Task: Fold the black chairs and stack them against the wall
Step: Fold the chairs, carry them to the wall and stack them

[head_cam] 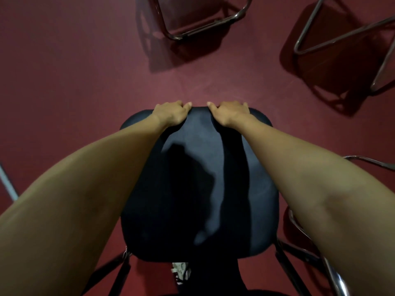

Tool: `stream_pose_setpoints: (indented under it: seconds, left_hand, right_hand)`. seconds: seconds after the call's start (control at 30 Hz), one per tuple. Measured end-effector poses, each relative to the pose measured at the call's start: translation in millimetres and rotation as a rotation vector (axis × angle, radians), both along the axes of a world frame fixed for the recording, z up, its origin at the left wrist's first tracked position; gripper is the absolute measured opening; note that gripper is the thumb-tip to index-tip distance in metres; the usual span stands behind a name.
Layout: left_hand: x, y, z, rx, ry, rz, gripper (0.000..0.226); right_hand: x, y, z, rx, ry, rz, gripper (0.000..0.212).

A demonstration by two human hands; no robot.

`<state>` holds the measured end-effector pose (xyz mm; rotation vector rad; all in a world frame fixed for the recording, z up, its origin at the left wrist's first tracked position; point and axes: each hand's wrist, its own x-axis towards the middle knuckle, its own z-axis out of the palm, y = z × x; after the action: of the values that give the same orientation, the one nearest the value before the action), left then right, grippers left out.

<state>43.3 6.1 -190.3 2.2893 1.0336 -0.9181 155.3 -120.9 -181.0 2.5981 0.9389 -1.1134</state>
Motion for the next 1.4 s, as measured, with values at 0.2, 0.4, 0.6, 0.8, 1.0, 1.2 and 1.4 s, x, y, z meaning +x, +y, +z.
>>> stream_pose_setpoints:
  seconds: [0.2, 0.4, 0.6, 0.8, 1.0, 1.2, 1.4]
  left_hand:
    - [-13.9, -16.7, 56.0, 0.029, -0.001, -0.024, 0.064]
    - [-33.2, -38.2, 138.8, -0.023, 0.050, -0.011, 0.066]
    - [-67.3, -73.7, 212.1, 0.017, 0.006, 0.000, 0.064]
    - [-108.3, -109.2, 267.5, -0.009, -0.018, 0.014, 0.064]
    - [-152.2, -142.7, 301.4, -0.060, -0.065, 0.062, 0.064]
    - [-193.0, -178.4, 331.7, -0.127, -0.072, 0.001, 0.064]
    - [-212.4, -194.2, 343.0, -0.165, -0.099, 0.024, 0.060]
  right_hand:
    - [-8.6, -15.2, 52.6, 0.016, 0.012, -0.008, 0.070]
    - [-29.6, -43.9, 138.0, 0.027, 0.075, -0.013, 0.070]
    - [-58.9, -77.6, 209.1, 0.075, 0.076, -0.043, 0.070]
    - [-103.8, -115.5, 265.1, 0.087, 0.042, -0.026, 0.072]
    - [-143.5, -159.1, 309.6, 0.058, 0.048, 0.059, 0.087]
    - [-189.0, -195.1, 338.3, 0.019, 0.026, 0.234, 0.079]
    - [-211.9, -213.4, 347.0, 0.022, -0.008, 0.245, 0.079]
